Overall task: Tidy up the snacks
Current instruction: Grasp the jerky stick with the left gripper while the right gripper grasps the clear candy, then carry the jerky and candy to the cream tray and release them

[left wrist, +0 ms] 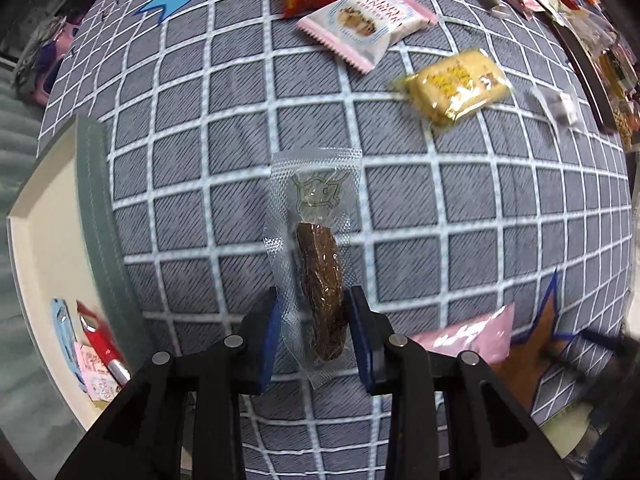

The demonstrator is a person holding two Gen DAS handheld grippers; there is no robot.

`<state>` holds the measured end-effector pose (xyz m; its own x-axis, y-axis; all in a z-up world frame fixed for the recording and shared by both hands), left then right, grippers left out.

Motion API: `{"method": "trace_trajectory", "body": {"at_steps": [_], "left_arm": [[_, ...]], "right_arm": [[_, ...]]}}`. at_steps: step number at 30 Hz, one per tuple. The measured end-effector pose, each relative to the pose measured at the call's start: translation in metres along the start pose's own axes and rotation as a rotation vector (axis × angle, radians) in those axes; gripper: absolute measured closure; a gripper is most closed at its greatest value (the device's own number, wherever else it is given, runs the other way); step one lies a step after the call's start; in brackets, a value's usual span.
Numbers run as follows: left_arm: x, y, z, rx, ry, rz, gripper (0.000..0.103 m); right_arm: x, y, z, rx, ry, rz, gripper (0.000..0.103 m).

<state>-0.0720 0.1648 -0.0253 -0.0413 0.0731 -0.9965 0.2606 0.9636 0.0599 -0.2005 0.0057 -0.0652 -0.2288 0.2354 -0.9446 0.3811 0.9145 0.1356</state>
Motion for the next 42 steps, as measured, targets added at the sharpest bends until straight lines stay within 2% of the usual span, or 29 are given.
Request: {"method": "trace_trajectory", "body": {"at_steps": [3,7,10,11,12,13,14,15,16,19,22,27,32,36,42], "left_arm": [[0.001,-0.002,-0.003,-0.002,-0.004,0.002,0.066],[0.004,-0.004,-0.007,0.007,-0.015,0.009,0.066],[0.002,-0.009,-0.003,-0.003,-0.021,0.004,0.066],[-0.002,-0.002,-0.007,-0.006,-0.020,0.003,0.066],[-0.002,-0.002,-0.008,-0.009,-0.020,0.003,0.066],[-0.002,-0.001,-0.009,-0.009,-0.021,0.004,0.066],[-0.002,0.000,-0.009,-0.007,-0.023,0.005,0.066],[-0.002,0.000,-0.010,-0.005,-0.027,0.005,0.066],[-0.002,0.000,-0.011,-0.001,-0.031,0.003,0.066],[-0.002,0.004,-0.013,-0.003,-0.036,-0.012,0.066],[0.001,0.014,-0.014,-0.022,-0.037,-0.039,0.066],[0.001,0.022,-0.021,0.006,-0.057,-0.059,0.067],[-0.012,0.034,-0.038,-0.021,-0.090,-0.133,0.068],[-0.035,0.044,-0.055,-0.031,-0.144,-0.147,0.068],[-0.065,0.072,-0.082,-0.072,-0.195,-0.130,0.068]], "right_arm": [[-0.024,-0.005,0.042,0.192,-0.035,0.149,0.000],[-0.056,0.008,0.102,0.356,-0.113,0.261,0.000],[-0.059,0.017,0.136,0.468,-0.124,0.285,0.000],[-0.057,0.021,0.142,0.480,-0.118,0.273,0.009],[-0.055,0.025,0.148,0.488,-0.111,0.255,0.009],[-0.056,0.030,0.153,0.491,-0.121,0.212,0.015],[-0.059,0.036,0.155,0.475,-0.140,0.179,0.038],[-0.063,0.042,0.156,0.435,-0.159,0.131,0.055],[-0.065,0.046,0.155,0.406,-0.161,0.119,0.074],[-0.061,0.043,0.147,0.359,-0.114,0.140,0.074],[-0.054,0.022,0.124,0.321,-0.079,0.206,0.074],[-0.040,-0.011,0.075,0.227,-0.039,0.158,0.074],[-0.035,-0.034,0.041,0.221,-0.022,0.152,0.074],[-0.040,-0.034,0.021,0.177,-0.029,0.151,0.074],[-0.056,0.008,0.015,0.027,-0.046,0.157,0.074]]}}
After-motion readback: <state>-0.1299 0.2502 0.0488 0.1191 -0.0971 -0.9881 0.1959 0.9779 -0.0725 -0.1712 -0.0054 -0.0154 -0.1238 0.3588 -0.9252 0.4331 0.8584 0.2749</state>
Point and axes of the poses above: each gripper's, at about its wrist camera, not at the fingertips, and x roughly the way its jaws point, y to its left, z to its top, the point moved 1 cm from there along x, roughly the way its jaws point, and after that the axes turned 12 degrees about x, right-handed, at the moved point
